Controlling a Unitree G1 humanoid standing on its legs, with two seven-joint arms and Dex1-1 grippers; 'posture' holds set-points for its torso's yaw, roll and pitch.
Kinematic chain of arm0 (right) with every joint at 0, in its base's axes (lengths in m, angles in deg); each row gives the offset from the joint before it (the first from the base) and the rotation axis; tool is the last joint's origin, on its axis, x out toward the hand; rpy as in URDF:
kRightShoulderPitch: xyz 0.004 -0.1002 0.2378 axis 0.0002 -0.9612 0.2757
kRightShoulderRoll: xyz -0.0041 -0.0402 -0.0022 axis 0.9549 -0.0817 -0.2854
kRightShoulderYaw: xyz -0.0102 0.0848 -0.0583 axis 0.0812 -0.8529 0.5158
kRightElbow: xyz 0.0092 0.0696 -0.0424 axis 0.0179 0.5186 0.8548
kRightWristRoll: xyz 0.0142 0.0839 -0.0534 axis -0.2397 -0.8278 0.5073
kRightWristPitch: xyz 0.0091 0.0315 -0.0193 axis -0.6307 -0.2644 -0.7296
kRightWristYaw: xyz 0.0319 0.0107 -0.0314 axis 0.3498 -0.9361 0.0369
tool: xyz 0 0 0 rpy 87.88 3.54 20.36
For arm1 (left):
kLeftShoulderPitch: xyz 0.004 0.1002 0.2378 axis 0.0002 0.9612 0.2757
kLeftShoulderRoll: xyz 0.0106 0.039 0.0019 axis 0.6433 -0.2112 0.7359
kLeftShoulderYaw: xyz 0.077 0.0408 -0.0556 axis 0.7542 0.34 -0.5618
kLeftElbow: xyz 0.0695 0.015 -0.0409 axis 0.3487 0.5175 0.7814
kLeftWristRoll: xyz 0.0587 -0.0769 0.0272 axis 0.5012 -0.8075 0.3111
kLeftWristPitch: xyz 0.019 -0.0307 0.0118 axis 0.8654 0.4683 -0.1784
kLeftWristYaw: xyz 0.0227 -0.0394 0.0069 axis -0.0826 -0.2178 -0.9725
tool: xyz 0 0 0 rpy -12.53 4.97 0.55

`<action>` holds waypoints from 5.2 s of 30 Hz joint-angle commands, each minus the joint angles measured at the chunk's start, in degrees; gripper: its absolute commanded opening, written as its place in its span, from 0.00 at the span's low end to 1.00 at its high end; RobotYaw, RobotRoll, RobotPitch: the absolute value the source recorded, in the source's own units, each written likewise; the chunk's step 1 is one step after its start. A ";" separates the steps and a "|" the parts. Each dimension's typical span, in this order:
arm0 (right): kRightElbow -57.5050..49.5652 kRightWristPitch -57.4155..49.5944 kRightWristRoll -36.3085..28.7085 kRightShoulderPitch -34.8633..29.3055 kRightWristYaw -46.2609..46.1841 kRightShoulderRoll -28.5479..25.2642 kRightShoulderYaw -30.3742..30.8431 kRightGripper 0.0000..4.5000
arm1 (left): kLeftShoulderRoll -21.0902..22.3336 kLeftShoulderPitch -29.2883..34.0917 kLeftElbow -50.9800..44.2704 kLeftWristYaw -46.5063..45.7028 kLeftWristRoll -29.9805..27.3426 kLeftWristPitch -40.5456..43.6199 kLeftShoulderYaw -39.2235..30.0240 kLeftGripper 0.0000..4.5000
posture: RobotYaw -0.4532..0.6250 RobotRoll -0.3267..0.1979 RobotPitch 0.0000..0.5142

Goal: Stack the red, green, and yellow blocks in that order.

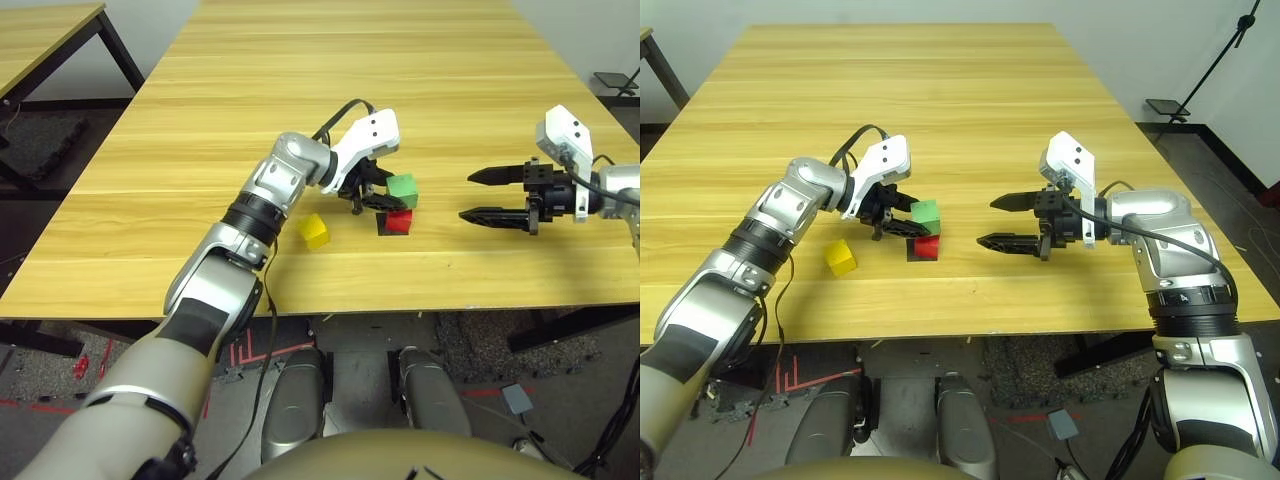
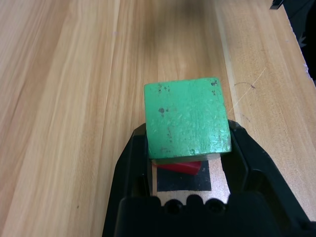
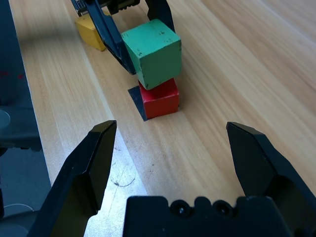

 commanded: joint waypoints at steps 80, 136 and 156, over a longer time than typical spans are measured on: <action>4.35 -2.55 -1.22 7.44 -1.23 0.88 2.33 1.00 | 22.38 37.95 -55.73 -25.05 -7.87 32.10 -7.71 0.90 | 0.60 0.46 0.15; -1.83 -6.53 -4.41 0.50 -6.29 -0.19 -0.97 1.00 | 4.86 0.23 -28.25 -12.10 -6.78 32.10 5.72 0.68 | 0.54 0.55 0.18; 39.10 27.61 -1.09 5.95 -31.63 5.98 -20.95 1.00 | -8.44 44.31 -63.70 -55.15 -5.43 14.57 -39.70 0.99 | 0.54 0.41 0.18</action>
